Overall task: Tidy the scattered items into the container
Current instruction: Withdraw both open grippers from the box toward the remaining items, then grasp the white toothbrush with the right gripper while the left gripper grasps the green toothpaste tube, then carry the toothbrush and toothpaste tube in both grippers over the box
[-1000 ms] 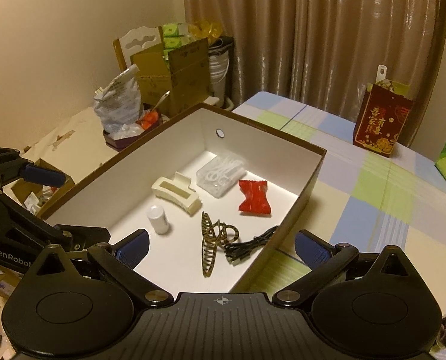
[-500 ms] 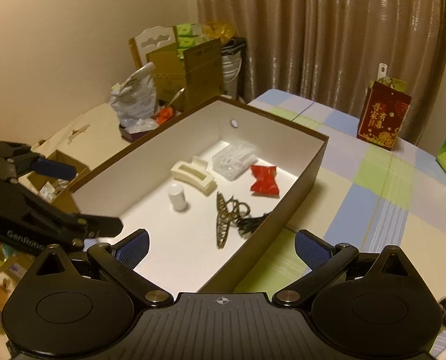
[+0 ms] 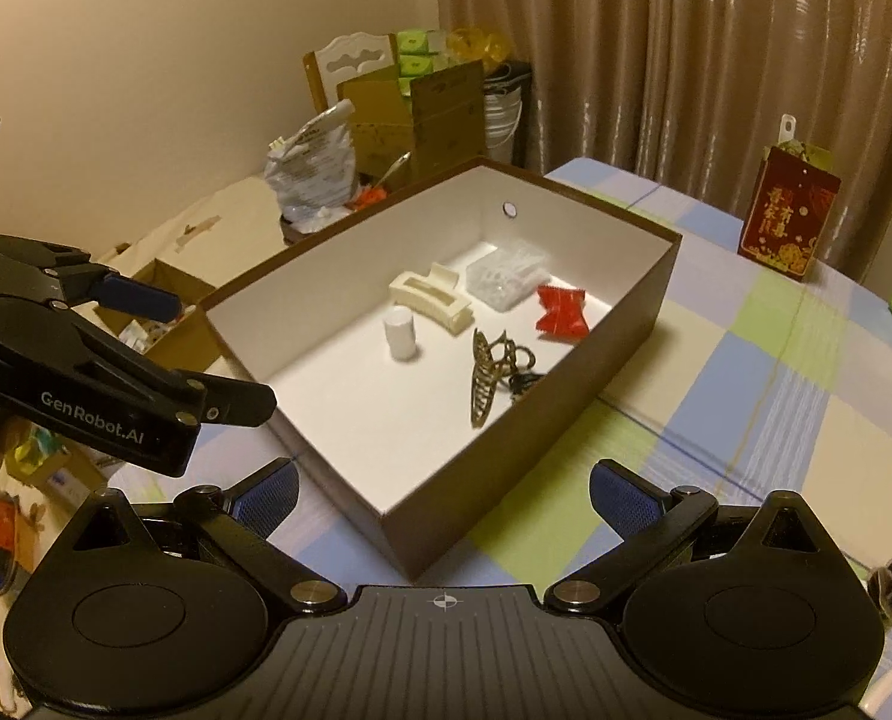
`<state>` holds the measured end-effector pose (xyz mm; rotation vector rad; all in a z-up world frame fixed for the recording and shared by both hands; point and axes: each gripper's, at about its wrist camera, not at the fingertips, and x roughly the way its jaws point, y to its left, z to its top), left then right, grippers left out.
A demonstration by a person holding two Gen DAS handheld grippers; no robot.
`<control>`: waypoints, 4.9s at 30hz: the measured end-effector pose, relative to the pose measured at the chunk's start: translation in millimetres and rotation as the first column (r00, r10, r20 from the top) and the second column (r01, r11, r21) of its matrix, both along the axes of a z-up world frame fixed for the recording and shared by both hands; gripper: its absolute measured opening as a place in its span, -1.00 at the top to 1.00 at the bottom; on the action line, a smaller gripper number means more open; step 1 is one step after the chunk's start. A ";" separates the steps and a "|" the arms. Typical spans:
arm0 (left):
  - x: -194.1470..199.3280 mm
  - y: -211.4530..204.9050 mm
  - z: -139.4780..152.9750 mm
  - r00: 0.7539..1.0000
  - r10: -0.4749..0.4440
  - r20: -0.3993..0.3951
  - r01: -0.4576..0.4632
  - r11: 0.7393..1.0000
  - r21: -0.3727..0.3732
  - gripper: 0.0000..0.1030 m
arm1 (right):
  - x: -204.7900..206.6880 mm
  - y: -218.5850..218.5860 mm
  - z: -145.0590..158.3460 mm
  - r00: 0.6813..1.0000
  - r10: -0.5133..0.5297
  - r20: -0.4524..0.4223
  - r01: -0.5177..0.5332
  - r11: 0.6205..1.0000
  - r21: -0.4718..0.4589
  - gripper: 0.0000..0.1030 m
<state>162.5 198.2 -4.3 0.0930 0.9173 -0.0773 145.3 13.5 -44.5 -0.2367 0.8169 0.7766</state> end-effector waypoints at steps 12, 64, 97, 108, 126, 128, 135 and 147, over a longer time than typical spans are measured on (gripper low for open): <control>-25.2 -30.9 -2.7 1.000 0.007 -0.016 -0.007 1.000 -0.008 -0.95 | -11.7 -41.1 -7.8 0.998 -0.019 -0.057 0.019 1.000 -0.005 -0.96; 21.9 -294.7 -71.4 0.927 -0.362 -0.096 0.360 0.932 -0.044 -0.93 | 24.5 -337.9 -62.4 0.760 -0.642 -0.101 0.636 0.767 -0.087 -0.88; 120.2 -392.3 -142.8 0.890 -0.437 -0.128 0.417 0.896 -0.153 -0.16 | 124.9 -363.5 -120.8 0.738 -0.665 -0.111 0.656 0.747 -0.110 0.49; 128.5 -410.3 -158.2 0.875 -0.471 -0.111 0.456 0.879 -0.141 0.67 | 109.6 -366.5 -120.3 0.749 -0.655 -0.098 0.645 0.755 -0.115 0.54; 87.5 -362.7 -153.6 0.884 -0.430 -0.185 0.415 0.902 -0.117 0.59 | 86.1 -350.0 -122.3 0.783 -0.619 -0.056 0.603 0.778 -0.177 0.14; 88.7 -366.2 -154.9 0.882 -0.437 -0.175 0.426 0.899 -0.099 0.59 | 85.2 -349.8 -121.9 0.783 -0.620 -0.050 0.604 0.777 -0.178 0.46; 78.9 -363.5 -154.8 0.882 -0.441 -0.168 0.434 0.898 -0.078 0.76 | 76.5 -353.2 -118.9 0.764 -0.641 -0.068 0.625 0.763 -0.167 0.67; 58.0 -336.2 -128.8 0.890 -0.439 -0.123 0.429 0.898 -0.099 0.77 | 40.9 -351.4 -80.0 0.728 -0.671 -0.138 0.671 0.740 -0.053 0.68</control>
